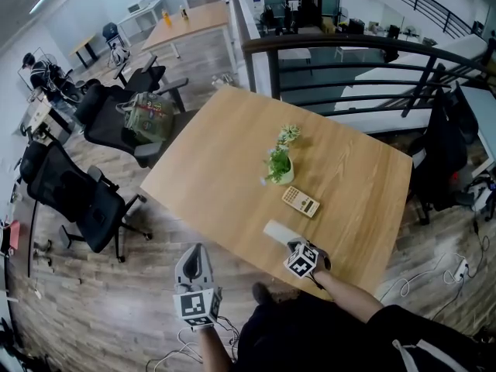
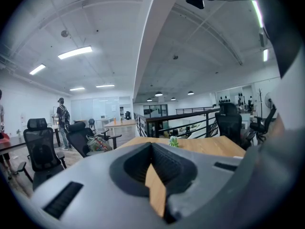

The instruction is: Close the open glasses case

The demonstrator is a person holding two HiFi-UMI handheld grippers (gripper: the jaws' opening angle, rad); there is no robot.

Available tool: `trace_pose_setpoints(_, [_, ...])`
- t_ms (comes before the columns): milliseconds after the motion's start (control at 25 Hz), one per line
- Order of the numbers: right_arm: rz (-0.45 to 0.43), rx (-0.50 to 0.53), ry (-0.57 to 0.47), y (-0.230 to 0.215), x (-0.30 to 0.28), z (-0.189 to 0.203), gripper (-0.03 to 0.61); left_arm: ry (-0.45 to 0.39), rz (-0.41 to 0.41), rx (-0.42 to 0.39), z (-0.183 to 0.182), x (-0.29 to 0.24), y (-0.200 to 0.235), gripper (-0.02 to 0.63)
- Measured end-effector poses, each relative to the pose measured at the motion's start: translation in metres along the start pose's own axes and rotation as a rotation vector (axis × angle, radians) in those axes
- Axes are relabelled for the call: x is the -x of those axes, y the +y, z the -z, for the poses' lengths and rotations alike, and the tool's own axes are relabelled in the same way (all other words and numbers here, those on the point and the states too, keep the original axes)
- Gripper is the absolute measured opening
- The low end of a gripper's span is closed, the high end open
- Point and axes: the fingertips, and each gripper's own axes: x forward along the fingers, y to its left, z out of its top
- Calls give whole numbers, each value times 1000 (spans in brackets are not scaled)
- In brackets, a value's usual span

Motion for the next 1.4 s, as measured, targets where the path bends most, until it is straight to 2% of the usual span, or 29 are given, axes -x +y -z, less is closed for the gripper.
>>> trace_pose_setpoints(120, [-13, -33, -5, 0, -1, 0, 15, -3, -3, -1, 0, 0, 2, 0])
trace_pose_setpoints(280, [-32, -75, 37, -4, -4, 1, 15, -9, -1, -1, 0, -2, 1, 0])
trace_pose_setpoints(360, [-32, -103, 12, -10, 5, -11, 15, -15, 3, 2, -1, -4, -1, 0])
trace_pose_setpoints(520, [-19, -152, -200, -31, 56, -58, 15, -18, 15, 7, -5, -7, -5, 0])
trace_pose_setpoints(680, [34, -260, -518, -72, 143, -111, 15, -23, 10, 26, -11, -11, -4, 0])
trace_pose_setpoints(800, [152, -285, -745, -105, 227, -141, 15, -36, 14, 24, -17, -13, -3, 0])
trace_pose_setpoints(920, [304, -228, -903, -127, 303, -157, 15, -39, 21, 20, -22, -17, -4, 0])
trace_pose_setpoints(1000, [388, -184, -957, -135, 341, -160, 15, -47, 28, 18, -26, -19, -5, 0])
trace_pose_setpoints(1080, [433, -173, -981, -139, 363, -160, 15, -57, 33, 15, -30, -21, -6, 0])
trace_pose_setpoints(1400, [442, -239, -982, -148, 374, -155, 15, -64, 47, 5, -34, -29, -10, 0])
